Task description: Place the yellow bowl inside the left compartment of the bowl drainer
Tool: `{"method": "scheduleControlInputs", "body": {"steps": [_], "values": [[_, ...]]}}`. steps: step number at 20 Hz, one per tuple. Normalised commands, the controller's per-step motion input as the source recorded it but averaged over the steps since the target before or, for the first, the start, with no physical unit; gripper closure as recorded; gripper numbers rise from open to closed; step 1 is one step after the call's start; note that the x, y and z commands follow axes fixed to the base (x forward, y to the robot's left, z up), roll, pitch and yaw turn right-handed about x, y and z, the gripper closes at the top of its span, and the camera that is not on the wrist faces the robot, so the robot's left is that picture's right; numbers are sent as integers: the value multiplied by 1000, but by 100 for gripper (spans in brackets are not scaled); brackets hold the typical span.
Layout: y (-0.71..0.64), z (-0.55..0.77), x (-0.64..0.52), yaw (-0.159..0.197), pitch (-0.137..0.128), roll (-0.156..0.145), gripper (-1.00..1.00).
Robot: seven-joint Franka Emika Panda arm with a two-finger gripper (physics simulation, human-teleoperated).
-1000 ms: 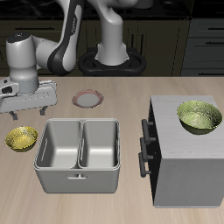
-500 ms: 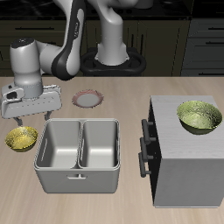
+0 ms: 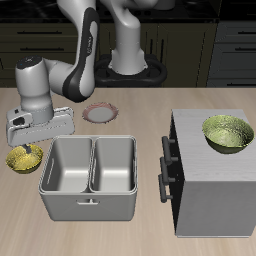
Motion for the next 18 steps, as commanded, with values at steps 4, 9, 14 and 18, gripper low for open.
{"method": "scheduleControlInputs", "body": {"steps": [4,9,14,18], "values": [[19,-284,36,-30,59,-13,100],[-26,-165,-65,-19,27,-5,100],[-17,-64,-139,-15,17,7,100],[-26,-25,-144,-4,8,-7,100]]}}
